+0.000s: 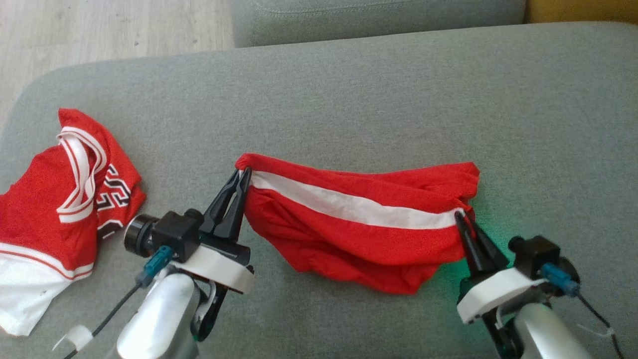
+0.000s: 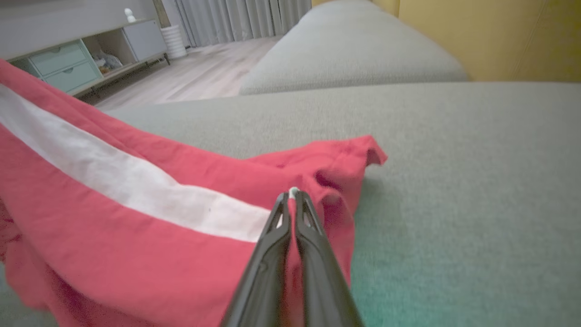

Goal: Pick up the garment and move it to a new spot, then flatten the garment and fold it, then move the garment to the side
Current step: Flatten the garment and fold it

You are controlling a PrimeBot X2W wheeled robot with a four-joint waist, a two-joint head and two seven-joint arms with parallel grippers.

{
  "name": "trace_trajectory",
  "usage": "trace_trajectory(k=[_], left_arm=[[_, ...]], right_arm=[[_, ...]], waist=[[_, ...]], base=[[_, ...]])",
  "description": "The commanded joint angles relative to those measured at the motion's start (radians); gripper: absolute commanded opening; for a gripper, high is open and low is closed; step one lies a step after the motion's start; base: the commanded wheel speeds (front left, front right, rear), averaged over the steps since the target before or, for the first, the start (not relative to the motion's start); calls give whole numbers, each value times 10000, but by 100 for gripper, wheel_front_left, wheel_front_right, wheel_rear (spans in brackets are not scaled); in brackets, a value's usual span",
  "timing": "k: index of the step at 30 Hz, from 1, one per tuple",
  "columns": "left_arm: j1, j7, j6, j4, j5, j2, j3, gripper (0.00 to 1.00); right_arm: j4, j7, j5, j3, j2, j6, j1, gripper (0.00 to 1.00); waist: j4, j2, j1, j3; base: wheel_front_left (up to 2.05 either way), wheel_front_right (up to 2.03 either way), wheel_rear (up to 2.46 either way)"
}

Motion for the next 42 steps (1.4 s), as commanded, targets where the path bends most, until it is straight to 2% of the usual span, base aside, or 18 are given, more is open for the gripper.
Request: trace_trajectory(k=[1, 8, 14, 18, 21, 25, 27, 28, 31, 34, 36, 39, 42], left_arm=[[-144, -51, -18, -427, 140, 95, 516, 0], [499, -51, -36, -1190, 163, 27, 916, 0], [825, -51, -256, -2689, 170, 202, 1147, 0], [282, 330, -436, -4082, 206, 581, 953, 0], [-628, 1084, -559, -4988, 183, 1027, 772, 0], [-2571, 1841, -655, -5204, 178, 1514, 408, 0], [-3668, 2064, -674, -4738, 38, 1566, 144, 0], [-3668, 2064, -674, -4738, 38, 1566, 144, 0], [-5493, 2211, -683, -3745, -305, 1619, -679, 0], [-7415, 1749, -685, -2457, -510, 1609, -1531, 0], [-8548, 1012, -686, -1533, -398, 1519, -1936, 0], [-9905, 148, -686, -357, -55, 1246, -1999, 0], [-10444, -36, -687, -151, 128, 934, -1634, 0]], right_arm=[[-536, -65, -145, 25, -68, 67, -100, 0], [-2618, -65, -280, -760, -245, 67, 1251, 0], [-5219, -65, -543, -2031, -367, 67, 2083, 0], [-7008, -65, -687, -3064, -441, 67, 1740, 0], [-7635, -65, -806, -3366, -670, 67, 804, 0], [-7032, -65, -884, -3125, -1574, 67, -1101, 0], [-6356, -65, -609, -3016, -1884, 67, -2153, 0], [-6356, -65, -609, -3016, -1884, 67, -2153, 0], [-5152, -65, -238, -2696, -2379, 67, -3783, 0], [-4000, -65, 13, -2265, -2714, 67, -5449, 0], [-3491, -65, -3, -2148, -2814, 67, -6463, 0], [-3424, -65, -210, -2410, -2787, 67, -7623, 0], [-3842, -65, -383, -2650, -2703, 67, -7963, 0]], waist=[[2, 0, 0, -39], [-38, 0, 0, -273], [-206, 0, 0, -828], [-296, 0, 0, -1022], [-452, 0, 0, -1060], [-446, 0, 0, -717], [-386, 0, 0, -321], [-386, 0, 0, -321], [-325, 0, 0, 521], [-370, 0, 0, 1409], [-435, 0, 0, 1858], [-545, 0, 0, 2393], [-618, 0, 0, 2700]], base=[[0, 0, 0], [0, 0, 0], [0, 0, 0], [0, 0, 0], [0, 0, 0], [0, 0, 0], [0, 0, 0], [0, 0, 0], [0, 0, 0], [0, 0, 0], [0, 0, 0], [0, 0, 0], [0, 0, 0]])
